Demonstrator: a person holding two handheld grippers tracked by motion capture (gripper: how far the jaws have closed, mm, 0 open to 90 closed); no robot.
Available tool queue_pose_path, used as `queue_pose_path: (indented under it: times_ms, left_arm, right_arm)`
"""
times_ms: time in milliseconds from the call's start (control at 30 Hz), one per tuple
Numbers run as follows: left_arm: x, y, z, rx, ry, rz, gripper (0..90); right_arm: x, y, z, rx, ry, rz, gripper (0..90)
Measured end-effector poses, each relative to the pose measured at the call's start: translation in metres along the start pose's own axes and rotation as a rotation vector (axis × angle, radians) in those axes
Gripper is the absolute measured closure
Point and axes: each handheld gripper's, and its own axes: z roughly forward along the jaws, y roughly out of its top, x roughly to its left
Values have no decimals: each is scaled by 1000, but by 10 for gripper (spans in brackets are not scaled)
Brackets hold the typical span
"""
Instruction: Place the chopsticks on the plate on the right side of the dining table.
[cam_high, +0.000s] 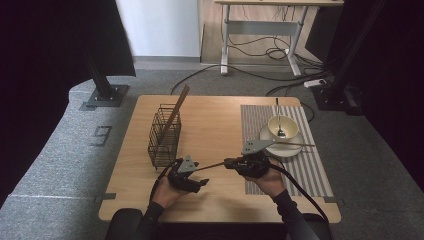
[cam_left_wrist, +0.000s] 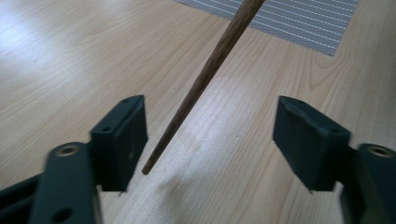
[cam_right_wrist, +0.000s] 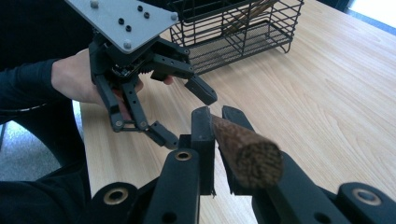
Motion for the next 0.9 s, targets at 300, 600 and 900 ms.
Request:
queue_pose_path:
  times_ms: [300, 600, 900]
  left_arm:
    - [-2, 2, -1, -24, 4, 17, 453]
    - [-2, 1, -4, -40, -31, 42, 701]
    - [-8, 3, -3, -5, -32, 133, 800]
  right_arm:
    - [10, 2, 0, 10, 27, -13, 828]
    - [17, 6, 0, 23, 45, -28, 828]
    - [3, 5, 3, 10, 54, 23, 798]
